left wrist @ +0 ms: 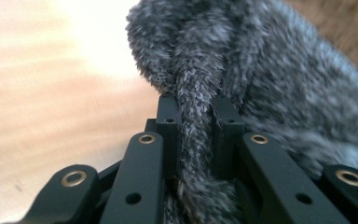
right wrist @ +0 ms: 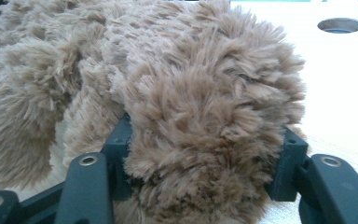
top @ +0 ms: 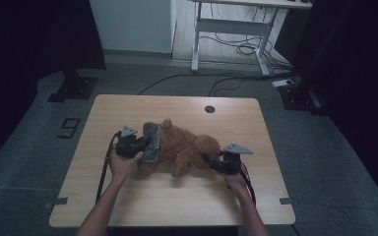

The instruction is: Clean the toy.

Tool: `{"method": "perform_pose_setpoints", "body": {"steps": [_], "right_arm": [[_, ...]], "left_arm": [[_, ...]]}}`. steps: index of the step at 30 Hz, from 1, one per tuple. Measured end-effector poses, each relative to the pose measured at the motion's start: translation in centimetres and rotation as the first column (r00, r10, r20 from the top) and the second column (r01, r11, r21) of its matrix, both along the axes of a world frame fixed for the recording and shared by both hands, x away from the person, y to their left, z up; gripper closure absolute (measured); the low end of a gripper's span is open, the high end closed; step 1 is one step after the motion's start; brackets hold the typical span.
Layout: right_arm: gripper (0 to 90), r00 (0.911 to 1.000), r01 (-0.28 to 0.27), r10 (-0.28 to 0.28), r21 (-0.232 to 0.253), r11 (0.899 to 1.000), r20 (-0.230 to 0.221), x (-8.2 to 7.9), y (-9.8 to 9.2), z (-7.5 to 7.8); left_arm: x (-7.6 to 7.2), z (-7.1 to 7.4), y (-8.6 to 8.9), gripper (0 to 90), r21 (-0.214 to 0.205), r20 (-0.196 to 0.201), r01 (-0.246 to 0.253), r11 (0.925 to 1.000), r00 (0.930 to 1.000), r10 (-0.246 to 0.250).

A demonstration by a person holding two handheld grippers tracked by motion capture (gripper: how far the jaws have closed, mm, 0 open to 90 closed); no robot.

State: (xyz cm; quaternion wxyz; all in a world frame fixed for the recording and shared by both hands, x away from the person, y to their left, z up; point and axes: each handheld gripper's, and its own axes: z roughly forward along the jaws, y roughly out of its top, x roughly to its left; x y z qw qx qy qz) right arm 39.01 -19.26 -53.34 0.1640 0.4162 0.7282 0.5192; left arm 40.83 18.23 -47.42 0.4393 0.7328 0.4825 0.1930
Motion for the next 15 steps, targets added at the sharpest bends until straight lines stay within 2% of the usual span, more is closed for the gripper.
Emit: {"method": "perform_pose_setpoints", "body": {"steps": [1,2,3,4,5,7,8,9,11,14,15], "right_arm": [[41.0,0.9999,-0.012,0.012,-0.006,1.0,0.002,-0.1,-0.1,0.1],[41.0,0.9999,-0.015,0.015,-0.009,1.0,0.007,-0.2,-0.1,0.1],[40.8,0.9997,-0.021,0.021,-0.014,1.0,0.009,-0.3,-0.1,0.1],[40.8,0.9997,-0.021,0.021,-0.014,1.0,0.009,-0.3,-0.1,0.1],[40.4,0.9994,-0.033,0.033,-0.029,0.999,0.011,-0.6,-0.1,0.2],[40.1,0.9989,-0.042,0.042,-0.043,0.998,0.019,-1.0,-0.1,0.4],[40.0,0.9985,-0.048,0.049,-0.049,0.998,0.026,-1.1,-0.1,0.4],[39.9,0.9979,-0.054,0.056,-0.054,0.997,0.032,-1.2,-0.2,0.3],[39.7,0.9974,-0.061,0.062,-0.045,0.997,0.035,-1.3,-0.3,0.1],[39.0,0.9976,-0.064,0.065,-0.027,0.998,0.026,-1.2,-0.6,0.0],[38.7,0.9976,-0.066,0.066,-0.021,0.998,0.022,-1.2,-0.7,0.0]], "left_arm": [[-0.1,1.8,-0.2,76.0,-0.008,0.037,0.011,0.9999,0.9993,-0.011],[-0.1,2.7,-0.5,75.9,-0.015,0.056,0.019,0.9997,0.9983,-0.018],[0.0,3.5,-0.8,75.9,-0.025,0.07,0.032,0.9992,0.9971,-0.03],[0.0,3.5,-0.8,75.7,-0.025,0.07,0.032,0.9992,0.9971,-0.03],[0.2,5.0,-2.0,75.6,-0.026,0.096,0.058,0.998,0.9938,-0.056],[0.5,6.0,-3.3,75.6,-0.041,0.103,0.093,0.9949,0.9908,-0.088],[0.5,6.0,-3.3,75.5,-0.041,0.103,0.093,0.9949,0.9908,-0.088],[1.0,6.3,-4.8,75.4,-0.016,0.08,0.124,0.9922,0.9893,-0.122],[1.7,5.7,-6.1,75.0,0.012,0.026,0.151,0.9885,0.9882,-0.151],[1.9,4.8,-6.8,75.0,0.018,0.015,0.152,0.9883,0.9883,-0.152],[1.9,3.9,-7.1,75.3,0.042,0.008,0.146,0.9884,0.9892,-0.146]]}}
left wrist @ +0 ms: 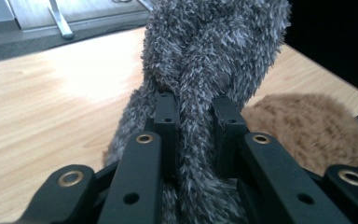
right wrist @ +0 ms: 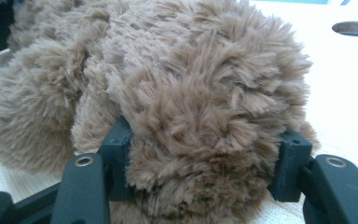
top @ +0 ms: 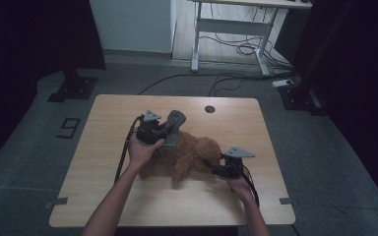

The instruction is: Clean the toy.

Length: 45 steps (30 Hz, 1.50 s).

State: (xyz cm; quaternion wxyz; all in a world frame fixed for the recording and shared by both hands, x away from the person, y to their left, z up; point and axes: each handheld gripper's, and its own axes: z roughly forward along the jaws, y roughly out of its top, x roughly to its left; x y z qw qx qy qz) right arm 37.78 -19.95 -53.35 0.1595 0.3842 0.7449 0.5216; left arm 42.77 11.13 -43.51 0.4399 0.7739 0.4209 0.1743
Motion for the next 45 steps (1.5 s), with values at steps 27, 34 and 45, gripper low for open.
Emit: {"method": "perform_pose_setpoints", "body": {"steps": [27,34,45], "right_arm": [[8.9,0.9919,-0.015,0.026,0.089,0.996,-0.124,-1.0,-0.8,2.9],[14.5,0.979,-0.03,0.04,0.054,0.998,-0.2,-1.2,-0.9,1.8],[30.0,0.9928,-0.073,0.073,0.005,0.997,-0.095,-1.9,-0.6,1.5]], "left_arm": [[-9.1,-5.4,3.4,76.3,-0.117,0.049,0.085,0.9895,0.9956,-0.08],[-9.7,-4.5,3.7,75.5,-0.144,0.036,0.088,0.9857,0.9958,-0.084],[-8.4,2.0,0.6,75.3,-0.173,0.121,0.131,0.9761,0.9865,-0.111]]}}
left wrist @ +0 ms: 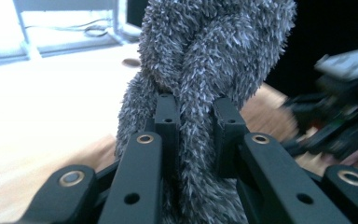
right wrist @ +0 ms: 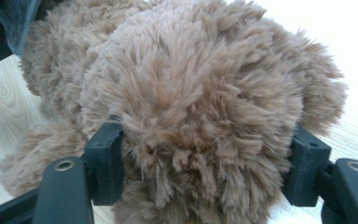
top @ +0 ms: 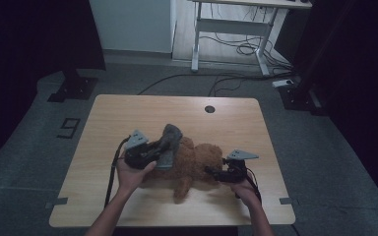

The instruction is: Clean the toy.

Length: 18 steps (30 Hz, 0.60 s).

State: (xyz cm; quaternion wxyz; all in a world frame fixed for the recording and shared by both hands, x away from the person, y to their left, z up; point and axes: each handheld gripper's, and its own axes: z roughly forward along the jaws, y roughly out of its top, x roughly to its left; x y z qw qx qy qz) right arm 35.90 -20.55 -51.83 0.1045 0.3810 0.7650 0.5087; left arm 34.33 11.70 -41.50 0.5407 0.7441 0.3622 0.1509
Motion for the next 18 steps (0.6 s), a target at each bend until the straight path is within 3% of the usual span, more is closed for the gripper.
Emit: {"method": "perform_pose_setpoints", "body": {"steps": [1,2,3,4,5,6,7,8,9,10,11,12,13,18], "right_arm": [[30.0,1.0,0.0,0.0,0.003,1.0,0.0,0.0,0.0,0.0],[30.1,1.0,-0.001,0.001,0.005,1.0,0.001,0.1,0.0,-0.1],[30.2,1.0,-0.001,0.001,0.004,1.0,0.002,0.0,0.0,-0.1],[30.2,1.0,-0.001,0.001,0.004,1.0,0.002,0.0,0.0,-0.1],[30.5,1.0,-0.002,0.002,0.002,1.0,0.006,-0.1,0.0,-0.1],[30.6,1.0,-0.002,0.002,0.0,1.0,0.009,-0.1,0.0,-0.1],[30.6,1.0,-0.002,0.002,0.0,1.0,0.009,-0.1,0.0,-0.1],[30.9,0.9999,-0.004,0.004,-0.002,1.0,0.013,-0.2,0.0,-0.1],[30.9,0.9999,-0.003,0.003,-0.001,1.0,0.012,-0.2,0.0,-0.1],[30.9,0.9999,-0.003,0.003,-0.001,1.0,0.012,-0.2,0.0,-0.1],[31.1,0.9999,-0.004,0.004,-0.001,1.0,0.009,-0.2,-0.1,-0.1],[31.7,1.0,0.003,-0.003,-0.03,1.0,-0.001,-0.1,-0.1,-0.4],[31.9,1.0,0.002,-0.002,-0.021,1.0,-0.005,-0.1,-0.3,-0.5],[33.0,1.0,0.005,-0.005,-0.023,1.0,0.008,-0.1,0.0,-0.5]], "left_arm": [[0.1,0.4,-1.2,75.3,0.006,0.007,0.025,0.9997,0.9997,-0.025],[0.3,0.8,-3.9,75.3,0.025,0.011,0.067,0.9974,0.9977,-0.067],[0.6,0.8,-5.3,75.3,0.032,0.007,0.085,0.9959,0.9963,-0.085],[0.6,0.8,-5.3,75.4,0.032,0.007,0.085,0.9959,0.9963,-0.085],[1.3,0.5,-8.2,75.4,0.047,-0.017,0.12,0.9917,0.9927,-0.119],[1.3,0.5,-8.2,75.4,0.047,-0.017,0.12,0.9917,0.9927,-0.119],[1.6,0.1,-9.6,75.4,0.067,-0.032,0.132,0.989,0.991,-0.13],[2.3,-1.4,-12.4,75.4,0.158,-0.065,0.143,0.9771,0.9889,-0.134],[2.3,-1.4,-12.4,75.5,0.158,-0.065,0.143,0.9771,0.9889,-0.134],[2.6,-2.4,-13.4,75.5,0.198,-0.088,0.149,0.9688,0.9871,-0.134],[2.7,-3.4,-14.1,75.5,0.216,-0.093,0.148,0.9652,0.987,-0.131],[2.6,-4.4,-14.2,75.7,0.213,-0.068,0.136,0.9675,0.9899,-0.124],[2.6,-4.5,-14.0,75.7,0.198,-0.073,0.133,0.9712,0.99,-0.121],[2.2,-4.1,-12.8,75.5,0.22,-0.056,0.107,0.9696,0.9937,-0.097]]}}
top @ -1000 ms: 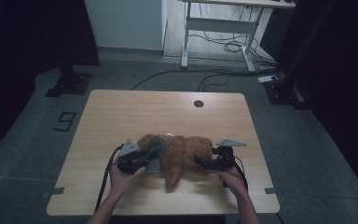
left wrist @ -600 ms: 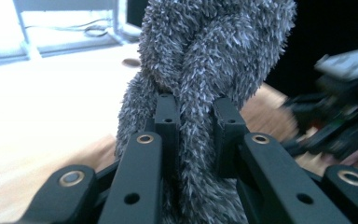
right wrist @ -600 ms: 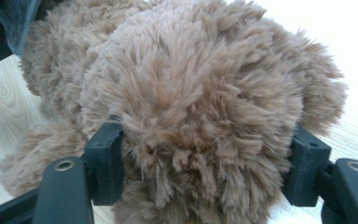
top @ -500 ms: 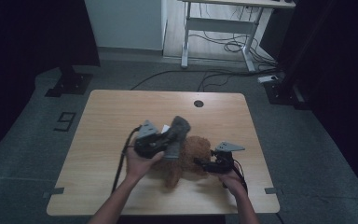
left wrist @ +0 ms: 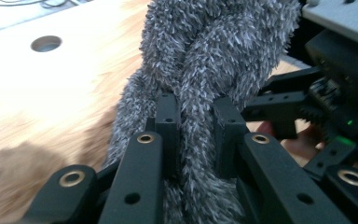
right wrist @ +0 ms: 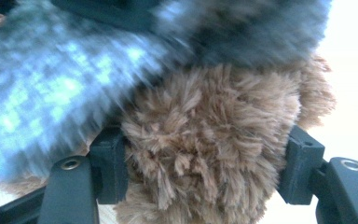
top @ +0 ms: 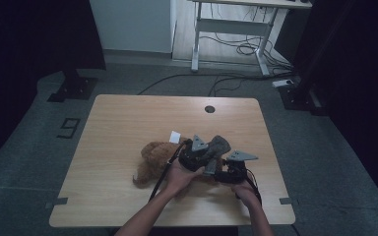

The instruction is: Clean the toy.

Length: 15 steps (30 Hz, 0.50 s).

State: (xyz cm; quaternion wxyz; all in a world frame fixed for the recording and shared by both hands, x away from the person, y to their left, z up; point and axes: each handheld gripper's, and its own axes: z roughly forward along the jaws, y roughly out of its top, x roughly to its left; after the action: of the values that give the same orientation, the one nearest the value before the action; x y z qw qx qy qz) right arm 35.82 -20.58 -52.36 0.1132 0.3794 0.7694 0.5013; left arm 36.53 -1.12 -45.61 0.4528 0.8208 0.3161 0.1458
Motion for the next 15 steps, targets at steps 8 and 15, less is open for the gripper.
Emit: {"method": "perform_pose_setpoints", "body": {"steps": [8,15], "right_arm": [[35.9,1.0,-0.005,0.005,0.011,1.0,-0.005,0.1,-0.2,-0.1],[36.0,1.0,-0.005,0.005,0.019,1.0,-0.004,0.1,-0.2,-0.2]], "left_arm": [[0.7,0.6,8.2,75.5,-0.022,-0.009,-0.164,0.9862,0.9865,0.164],[0.2,-0.1,15.4,75.9,-0.056,-0.046,-0.263,0.9632,0.9644,0.26]]}}
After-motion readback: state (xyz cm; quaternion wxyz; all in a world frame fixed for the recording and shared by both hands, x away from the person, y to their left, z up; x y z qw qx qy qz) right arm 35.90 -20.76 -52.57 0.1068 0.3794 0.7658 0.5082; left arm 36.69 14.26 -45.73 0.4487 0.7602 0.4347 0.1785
